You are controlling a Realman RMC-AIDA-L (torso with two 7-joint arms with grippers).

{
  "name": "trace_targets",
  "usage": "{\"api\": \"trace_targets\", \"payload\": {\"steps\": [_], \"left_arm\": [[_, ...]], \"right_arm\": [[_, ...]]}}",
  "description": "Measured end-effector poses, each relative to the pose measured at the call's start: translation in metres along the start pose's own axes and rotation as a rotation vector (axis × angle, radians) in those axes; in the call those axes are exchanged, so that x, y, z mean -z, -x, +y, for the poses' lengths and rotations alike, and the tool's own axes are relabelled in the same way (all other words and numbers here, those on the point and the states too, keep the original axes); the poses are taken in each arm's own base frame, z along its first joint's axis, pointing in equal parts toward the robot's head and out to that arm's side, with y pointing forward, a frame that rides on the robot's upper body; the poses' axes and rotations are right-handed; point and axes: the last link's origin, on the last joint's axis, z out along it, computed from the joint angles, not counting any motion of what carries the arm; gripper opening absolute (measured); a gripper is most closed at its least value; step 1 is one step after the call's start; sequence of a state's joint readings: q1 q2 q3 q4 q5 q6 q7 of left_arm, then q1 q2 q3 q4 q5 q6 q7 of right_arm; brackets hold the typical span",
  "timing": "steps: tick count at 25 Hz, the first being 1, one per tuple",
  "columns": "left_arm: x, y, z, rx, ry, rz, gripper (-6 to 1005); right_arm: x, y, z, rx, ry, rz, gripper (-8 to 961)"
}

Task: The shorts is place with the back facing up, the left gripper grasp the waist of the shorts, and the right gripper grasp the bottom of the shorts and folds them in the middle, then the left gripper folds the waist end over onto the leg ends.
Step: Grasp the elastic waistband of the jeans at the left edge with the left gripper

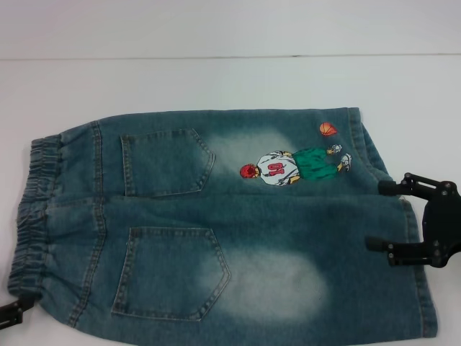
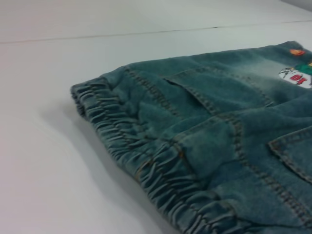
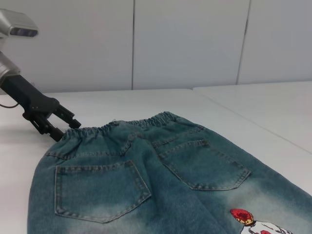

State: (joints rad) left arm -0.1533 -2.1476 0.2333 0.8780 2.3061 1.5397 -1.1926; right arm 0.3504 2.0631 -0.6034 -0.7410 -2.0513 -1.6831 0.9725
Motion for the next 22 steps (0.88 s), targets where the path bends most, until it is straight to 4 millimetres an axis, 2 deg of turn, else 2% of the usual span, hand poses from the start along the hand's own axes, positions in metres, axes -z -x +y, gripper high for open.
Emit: {"api": "trace_targets", "payload": {"steps": [6,22], "left_arm": [[-0.0001,-0.0045,0.0053,-0.020,0.040,0.029,935],[-0.0022,-0.0050,0.0023,-0.019,0.029,0.012,933]], "right_arm": [[0.0002,-0.0006,0.0003,-0.002,-0.001,0.002,941],[0.0009,-0.0014,0.0027,-0.009,-0.001,-0.005,940]]}}
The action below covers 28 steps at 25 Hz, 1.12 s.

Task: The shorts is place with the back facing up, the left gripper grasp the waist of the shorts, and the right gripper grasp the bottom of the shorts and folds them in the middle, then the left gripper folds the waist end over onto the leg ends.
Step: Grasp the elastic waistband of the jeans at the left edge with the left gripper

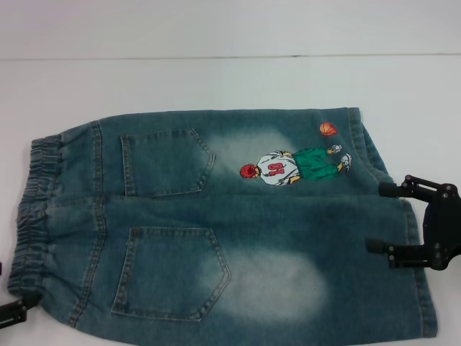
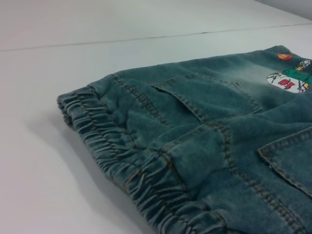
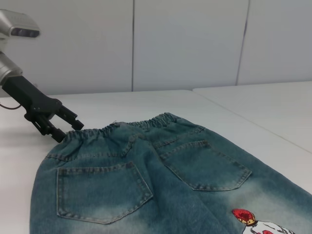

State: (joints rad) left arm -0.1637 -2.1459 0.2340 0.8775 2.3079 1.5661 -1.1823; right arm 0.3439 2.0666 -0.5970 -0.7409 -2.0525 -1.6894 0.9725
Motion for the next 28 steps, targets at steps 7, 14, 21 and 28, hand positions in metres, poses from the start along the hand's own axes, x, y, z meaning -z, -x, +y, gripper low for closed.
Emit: {"api": "trace_targets", "payload": {"steps": [7,14,21,28], "left_arm": [[-0.002,0.000,0.003,-0.002,0.025,-0.001,932],[-0.008,-0.004,0.003,-0.020,0.046,0.002,883],[-0.023,-0.007,0.002,-0.052,0.056,-0.036,740],[-0.022,-0.007,0.000,-0.047,0.034,-0.024,459]], "right_arm": [[0.001,0.000,0.000,-0.001,-0.004,-0.002,940],[0.002,0.000,0.000,-0.004,-0.009,-0.008,941],[0.001,0.000,0.001,-0.008,-0.007,-0.012,941],[0.003,-0.001,0.002,-0.015,-0.019,-0.017,940]]}}
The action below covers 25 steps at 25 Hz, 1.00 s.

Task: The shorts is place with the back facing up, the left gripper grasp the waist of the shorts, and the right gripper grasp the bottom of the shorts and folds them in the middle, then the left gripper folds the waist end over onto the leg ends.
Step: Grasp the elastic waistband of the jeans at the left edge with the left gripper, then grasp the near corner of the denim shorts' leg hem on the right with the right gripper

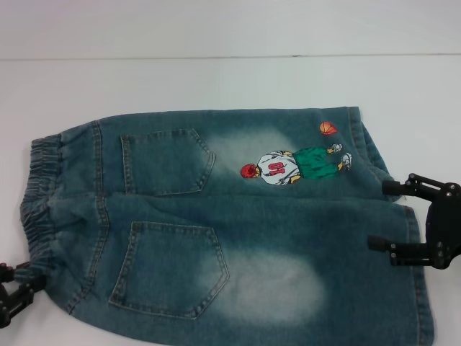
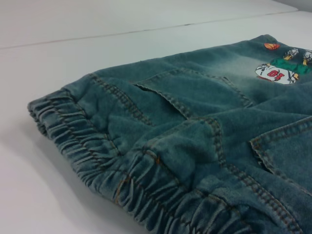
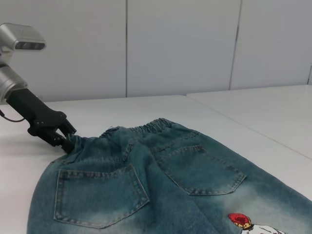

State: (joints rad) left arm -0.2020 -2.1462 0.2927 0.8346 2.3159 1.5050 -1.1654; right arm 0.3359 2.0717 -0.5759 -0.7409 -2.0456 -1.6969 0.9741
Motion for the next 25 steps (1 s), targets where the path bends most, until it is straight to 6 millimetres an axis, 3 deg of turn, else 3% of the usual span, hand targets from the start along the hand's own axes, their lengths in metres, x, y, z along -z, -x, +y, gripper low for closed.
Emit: {"api": "trace_targets", "payload": {"steps": [6,15,20,25], "left_arm": [[0.000,-0.003,-0.001,0.007,-0.001,0.011,282],[0.000,-0.010,0.008,0.025,0.063,0.047,222],[0.000,-0.011,0.007,0.032,0.055,0.046,193],[-0.002,-0.012,0.007,0.032,0.057,0.048,169]], "right_arm": [[0.001,-0.001,0.001,-0.007,-0.001,0.000,940],[0.023,0.003,-0.003,-0.104,0.043,0.172,941],[0.032,0.021,-0.011,-0.160,0.129,0.364,941],[0.026,0.030,-0.017,-0.239,0.227,0.623,940]]}}
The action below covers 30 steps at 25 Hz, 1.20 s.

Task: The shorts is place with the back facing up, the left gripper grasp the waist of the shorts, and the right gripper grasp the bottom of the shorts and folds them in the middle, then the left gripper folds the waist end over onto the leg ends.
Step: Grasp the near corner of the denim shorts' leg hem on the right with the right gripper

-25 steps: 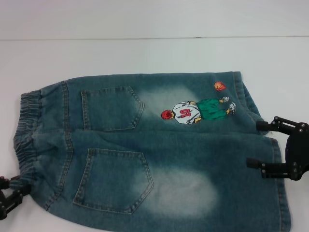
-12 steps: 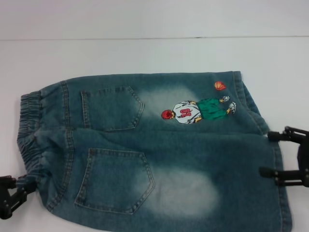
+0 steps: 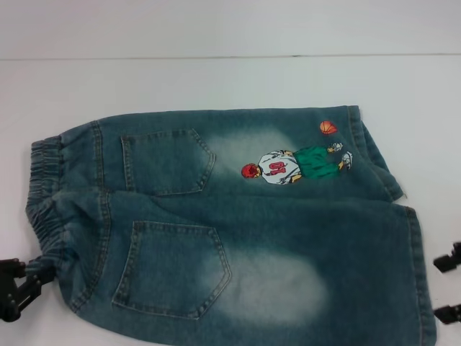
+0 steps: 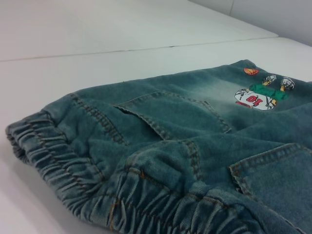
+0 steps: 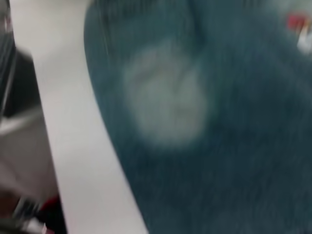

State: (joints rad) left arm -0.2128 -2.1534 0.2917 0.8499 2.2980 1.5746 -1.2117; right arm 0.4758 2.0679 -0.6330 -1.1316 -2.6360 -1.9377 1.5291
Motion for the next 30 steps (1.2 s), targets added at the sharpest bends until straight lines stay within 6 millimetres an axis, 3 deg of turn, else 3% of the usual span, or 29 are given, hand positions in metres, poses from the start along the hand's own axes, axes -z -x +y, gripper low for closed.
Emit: {"api": "trace_targets", "payload": {"steps": [8,12,30], "left_arm": [[-0.003,-0.003,0.000,-0.005,0.002,0.005,169],[-0.003,-0.003,-0.001,-0.005,-0.003,0.004,165],[-0.004,-0.001,-0.005,-0.002,-0.031,-0.006,165]], "right_arm": [[0.002,0.021,-0.007,-0.049,0.024,0.262,940],[-0.005,0.027,-0.005,-0.047,0.044,0.352,941],[-0.033,0.031,0.008,-0.017,0.161,0.463,940]]}}
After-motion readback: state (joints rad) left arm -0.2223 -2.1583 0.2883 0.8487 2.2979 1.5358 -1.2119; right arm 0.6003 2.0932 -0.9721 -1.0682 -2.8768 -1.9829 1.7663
